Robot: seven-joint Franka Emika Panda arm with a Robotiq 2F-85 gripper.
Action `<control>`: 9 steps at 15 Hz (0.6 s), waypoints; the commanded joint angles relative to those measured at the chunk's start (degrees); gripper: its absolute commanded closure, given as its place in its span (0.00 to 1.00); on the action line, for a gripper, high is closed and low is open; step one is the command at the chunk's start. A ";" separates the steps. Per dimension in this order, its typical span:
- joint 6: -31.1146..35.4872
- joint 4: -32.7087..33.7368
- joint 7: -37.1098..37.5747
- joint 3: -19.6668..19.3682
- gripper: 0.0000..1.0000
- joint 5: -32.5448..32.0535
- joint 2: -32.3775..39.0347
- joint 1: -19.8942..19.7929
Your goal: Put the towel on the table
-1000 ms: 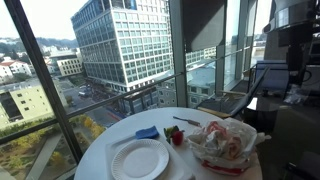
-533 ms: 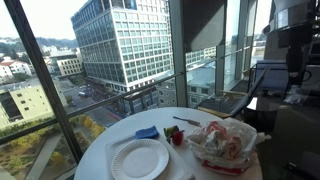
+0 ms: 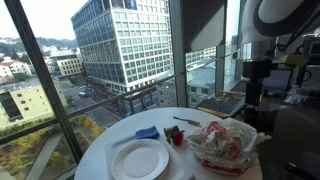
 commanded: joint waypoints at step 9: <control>36.43 9.19 30.71 5.29 0.00 -11.49 40.59 -3.00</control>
